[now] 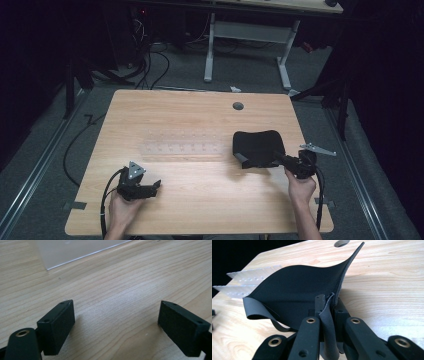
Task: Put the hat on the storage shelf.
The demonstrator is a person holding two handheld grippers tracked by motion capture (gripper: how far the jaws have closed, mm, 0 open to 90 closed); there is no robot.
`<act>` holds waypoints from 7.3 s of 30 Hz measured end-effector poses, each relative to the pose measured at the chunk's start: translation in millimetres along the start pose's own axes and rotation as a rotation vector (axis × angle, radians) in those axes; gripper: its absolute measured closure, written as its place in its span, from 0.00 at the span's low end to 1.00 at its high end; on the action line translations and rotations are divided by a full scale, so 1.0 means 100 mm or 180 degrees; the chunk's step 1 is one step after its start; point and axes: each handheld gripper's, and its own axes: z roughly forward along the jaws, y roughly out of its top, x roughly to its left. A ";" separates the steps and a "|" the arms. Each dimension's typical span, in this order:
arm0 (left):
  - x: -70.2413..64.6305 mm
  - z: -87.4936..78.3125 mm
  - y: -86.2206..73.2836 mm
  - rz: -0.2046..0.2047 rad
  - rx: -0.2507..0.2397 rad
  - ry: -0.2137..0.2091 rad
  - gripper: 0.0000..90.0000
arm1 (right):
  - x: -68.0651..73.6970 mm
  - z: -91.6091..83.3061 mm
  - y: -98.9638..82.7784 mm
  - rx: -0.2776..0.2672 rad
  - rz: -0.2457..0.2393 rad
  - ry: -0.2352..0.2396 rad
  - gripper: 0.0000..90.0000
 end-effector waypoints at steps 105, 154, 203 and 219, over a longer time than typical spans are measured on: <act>-1.23 -0.34 0.03 0.1050 -0.0029 -0.1296 0.56 | 1.35 0.33 -0.05 0.0805 -0.0612 0.1342 0.95; -1.00 -0.50 0.48 0.0106 0.0006 -0.1755 0.96 | 0.55 0.53 -0.44 0.0438 -0.0835 -0.0589 0.53; -0.51 -0.40 1.10 -0.0222 -0.0619 -0.1316 0.96 | 0.43 0.65 -0.44 0.0529 -0.0892 -0.0924 0.42; -0.34 -0.31 1.22 -0.0217 -0.0753 -0.1128 0.96 | 0.43 0.65 -0.44 0.0529 -0.0892 -0.0925 0.42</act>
